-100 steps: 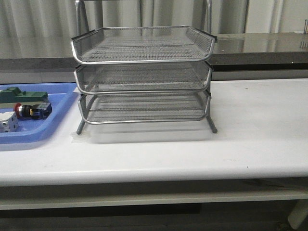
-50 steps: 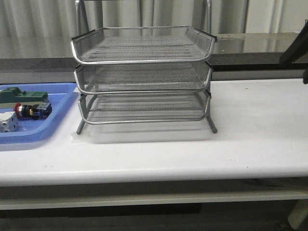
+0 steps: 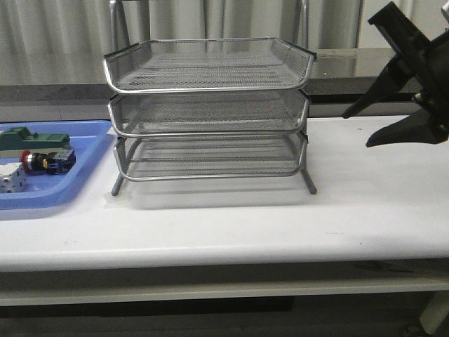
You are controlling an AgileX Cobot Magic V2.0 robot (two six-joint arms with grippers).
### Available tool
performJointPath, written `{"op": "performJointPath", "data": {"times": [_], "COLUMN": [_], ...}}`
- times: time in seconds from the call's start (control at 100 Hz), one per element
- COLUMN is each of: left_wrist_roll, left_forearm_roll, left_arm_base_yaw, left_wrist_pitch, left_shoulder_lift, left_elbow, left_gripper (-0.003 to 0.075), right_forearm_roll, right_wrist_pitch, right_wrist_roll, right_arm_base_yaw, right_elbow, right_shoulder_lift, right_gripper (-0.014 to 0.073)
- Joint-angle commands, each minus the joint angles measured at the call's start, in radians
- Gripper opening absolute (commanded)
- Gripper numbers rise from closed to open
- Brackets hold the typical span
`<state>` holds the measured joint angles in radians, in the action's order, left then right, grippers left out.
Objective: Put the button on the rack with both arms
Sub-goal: 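Move the right gripper to the front edge of the middle mesh tray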
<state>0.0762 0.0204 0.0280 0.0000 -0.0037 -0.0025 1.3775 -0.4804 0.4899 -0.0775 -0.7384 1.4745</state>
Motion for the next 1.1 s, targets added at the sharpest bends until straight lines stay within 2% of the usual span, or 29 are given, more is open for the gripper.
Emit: {"op": "performJointPath", "data": {"times": [0.0, 0.15, 0.2, 0.49, 1.09], "left_wrist_roll": [-0.010, -0.010, -0.010, -0.010, -0.010], "left_forearm_roll": [-0.010, -0.010, -0.010, -0.010, -0.010], "left_arm_base_yaw": [0.001, 0.001, 0.001, 0.001, 0.001], "left_wrist_pitch": [-0.073, -0.073, -0.073, -0.073, -0.073], "left_shoulder_lift": [-0.033, -0.033, -0.033, -0.033, -0.033], "left_elbow": [0.055, 0.055, 0.055, 0.055, 0.055], "left_gripper": [-0.0021, -0.0021, -0.0021, -0.0021, -0.0021], "right_forearm_roll": [0.206, 0.499, 0.561, 0.560, 0.560], "right_wrist_pitch": [-0.020, -0.123, -0.169, -0.271, -0.290], "right_wrist_roll": [0.167, 0.389, 0.446, 0.452, 0.452], "right_arm_base_yaw": [0.005, 0.005, 0.005, 0.005, 0.005], "right_elbow": [-0.031, -0.031, -0.031, -0.089, -0.215], "right_shoulder_lift": [0.013, 0.093, 0.121, 0.240, 0.307], "right_gripper": [0.0330, 0.0330, 0.0330, 0.0330, 0.0330]}}
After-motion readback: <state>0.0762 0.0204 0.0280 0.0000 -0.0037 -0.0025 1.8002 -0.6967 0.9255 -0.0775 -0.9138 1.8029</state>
